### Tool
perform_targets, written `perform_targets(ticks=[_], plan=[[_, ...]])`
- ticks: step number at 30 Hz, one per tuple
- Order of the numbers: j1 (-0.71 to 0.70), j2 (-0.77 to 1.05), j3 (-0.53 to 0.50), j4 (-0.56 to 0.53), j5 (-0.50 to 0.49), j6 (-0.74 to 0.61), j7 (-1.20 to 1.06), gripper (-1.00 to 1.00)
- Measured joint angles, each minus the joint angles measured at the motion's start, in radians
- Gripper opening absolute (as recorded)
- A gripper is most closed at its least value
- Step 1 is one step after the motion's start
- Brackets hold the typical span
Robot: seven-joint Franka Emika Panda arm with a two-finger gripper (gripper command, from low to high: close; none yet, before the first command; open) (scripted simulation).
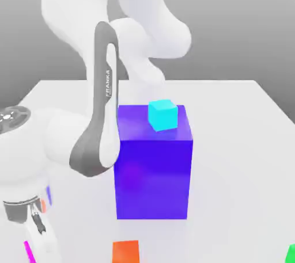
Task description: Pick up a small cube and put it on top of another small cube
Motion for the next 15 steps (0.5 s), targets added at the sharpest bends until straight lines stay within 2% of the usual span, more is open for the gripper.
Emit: perform_targets(ticks=[5, 9, 15], plan=[[-0.001, -0.001, 0.000, 0.000, -0.001, 0.000, 0.001, -1.00], [0.015, -0.123, -0.020, -0.027, -0.024, -0.095, 0.018, -1.00], [0.154, -0.144, 0.102, 0.027, -0.115, -0.176, -0.073, -1.00]])
